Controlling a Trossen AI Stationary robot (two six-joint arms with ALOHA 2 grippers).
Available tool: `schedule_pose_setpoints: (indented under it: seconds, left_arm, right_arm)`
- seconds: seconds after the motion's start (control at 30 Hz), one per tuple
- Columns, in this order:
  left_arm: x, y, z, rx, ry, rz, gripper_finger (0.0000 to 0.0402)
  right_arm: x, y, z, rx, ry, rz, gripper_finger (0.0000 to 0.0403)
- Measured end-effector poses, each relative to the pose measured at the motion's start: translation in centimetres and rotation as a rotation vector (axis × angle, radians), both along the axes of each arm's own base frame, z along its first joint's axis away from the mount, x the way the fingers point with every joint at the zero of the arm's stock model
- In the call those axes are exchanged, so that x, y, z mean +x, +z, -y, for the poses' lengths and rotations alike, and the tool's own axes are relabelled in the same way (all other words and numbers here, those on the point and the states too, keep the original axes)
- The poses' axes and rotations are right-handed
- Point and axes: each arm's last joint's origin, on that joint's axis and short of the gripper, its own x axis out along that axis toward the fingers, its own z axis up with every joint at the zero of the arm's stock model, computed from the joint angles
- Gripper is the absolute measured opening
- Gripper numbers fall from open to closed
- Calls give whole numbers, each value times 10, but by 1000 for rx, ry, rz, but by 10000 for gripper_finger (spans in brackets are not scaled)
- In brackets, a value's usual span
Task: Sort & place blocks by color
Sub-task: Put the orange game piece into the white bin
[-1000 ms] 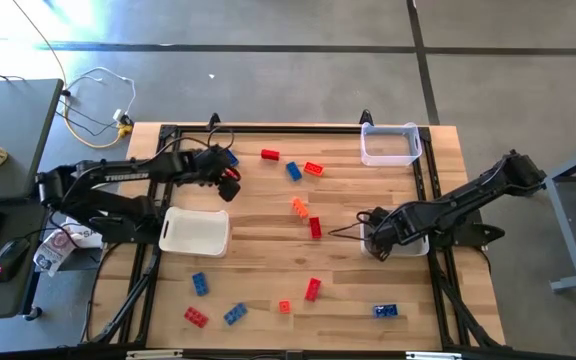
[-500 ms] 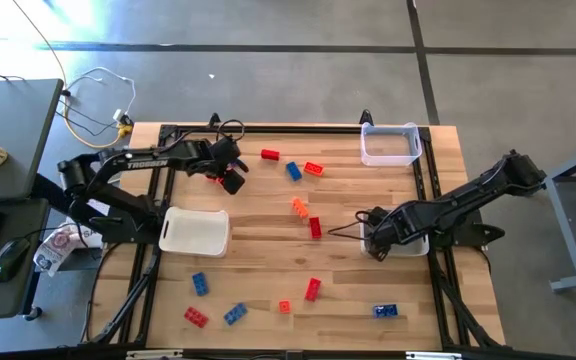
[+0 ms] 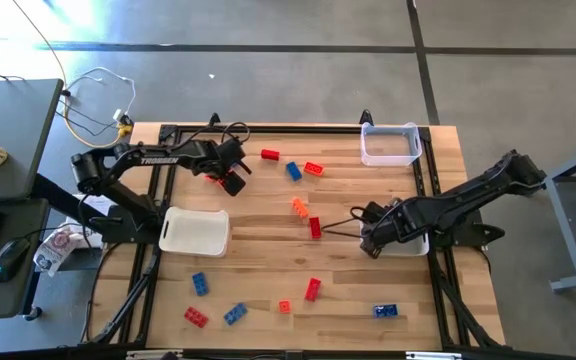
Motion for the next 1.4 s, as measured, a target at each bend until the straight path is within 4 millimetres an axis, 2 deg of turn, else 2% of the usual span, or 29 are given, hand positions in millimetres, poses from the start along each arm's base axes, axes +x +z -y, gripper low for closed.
schedule_pose_setpoints:
  seconds: [1.0, 1.13, 1.33, 1.4]
  left_arm:
    - [5, -32, -14, -46, -6, -72, 217]
    - [6, -32, -14, -56, -8, -56, 189]
    - [6, -31, -13, -72, -68, -48, 114]
    - [7, -30, -13, -70, -76, -46, 109]
  right_arm:
    - [1, 1, 0, 2, 0, 5, 238]
    - [1, 1, 0, 2, 0, 5, 238]
    - [1, 1, 0, 6, -3, 5, 238]
    - [1, 1, 0, 12, -4, 3, 238]
